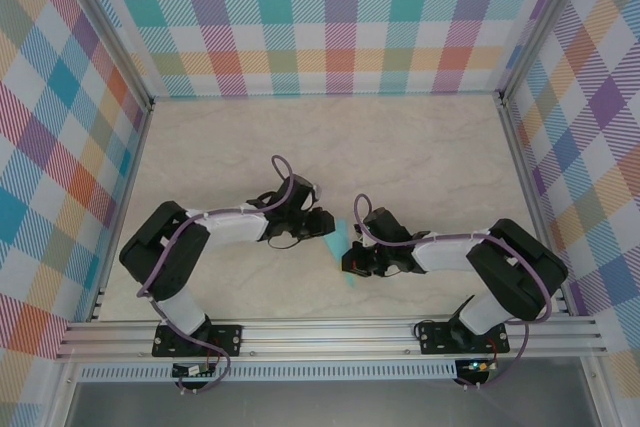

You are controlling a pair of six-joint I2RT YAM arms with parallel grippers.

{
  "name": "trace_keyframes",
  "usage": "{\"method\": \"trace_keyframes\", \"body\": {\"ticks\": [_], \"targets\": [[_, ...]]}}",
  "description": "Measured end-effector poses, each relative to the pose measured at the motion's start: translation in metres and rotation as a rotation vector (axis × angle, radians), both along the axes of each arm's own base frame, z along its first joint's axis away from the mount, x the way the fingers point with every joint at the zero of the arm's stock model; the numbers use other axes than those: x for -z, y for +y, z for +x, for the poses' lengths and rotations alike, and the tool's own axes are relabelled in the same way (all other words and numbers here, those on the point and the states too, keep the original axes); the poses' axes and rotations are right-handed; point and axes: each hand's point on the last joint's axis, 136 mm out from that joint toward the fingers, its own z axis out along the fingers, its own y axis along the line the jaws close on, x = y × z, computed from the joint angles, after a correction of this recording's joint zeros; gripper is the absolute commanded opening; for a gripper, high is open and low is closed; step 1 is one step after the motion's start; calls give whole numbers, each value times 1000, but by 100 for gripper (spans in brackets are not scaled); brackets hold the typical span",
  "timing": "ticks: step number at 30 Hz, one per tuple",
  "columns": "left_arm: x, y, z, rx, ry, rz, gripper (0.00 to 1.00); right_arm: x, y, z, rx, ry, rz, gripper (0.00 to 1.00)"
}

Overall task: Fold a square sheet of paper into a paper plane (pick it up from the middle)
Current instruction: Fold the wing for the fifth time at the center of the table.

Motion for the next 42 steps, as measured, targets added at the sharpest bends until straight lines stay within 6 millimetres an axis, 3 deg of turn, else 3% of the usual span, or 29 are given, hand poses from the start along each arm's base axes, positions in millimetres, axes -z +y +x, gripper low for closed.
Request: {"method": "trace_keyframes", "body": {"ticks": [4, 12, 19, 26, 31, 42], "targets": [[20, 3, 3, -14, 24, 48, 22, -1, -2, -3, -3, 11, -7, 3], [21, -2, 7, -11, 23, 43, 21, -7, -4, -5, -2, 50, -45, 5], [22, -2, 7, -10, 23, 42, 21, -27, 17, 20, 7, 12, -29, 6], [22, -4, 8, -8, 21, 35, 21, -2, 23, 29, 12, 66, -76, 6], [21, -4, 9, -9, 16, 32, 21, -3, 22, 30, 14, 62, -64, 6], [22, -3, 10, -17, 13, 42, 20, -2, -11, -13, 5, 72, -23, 13]]}}
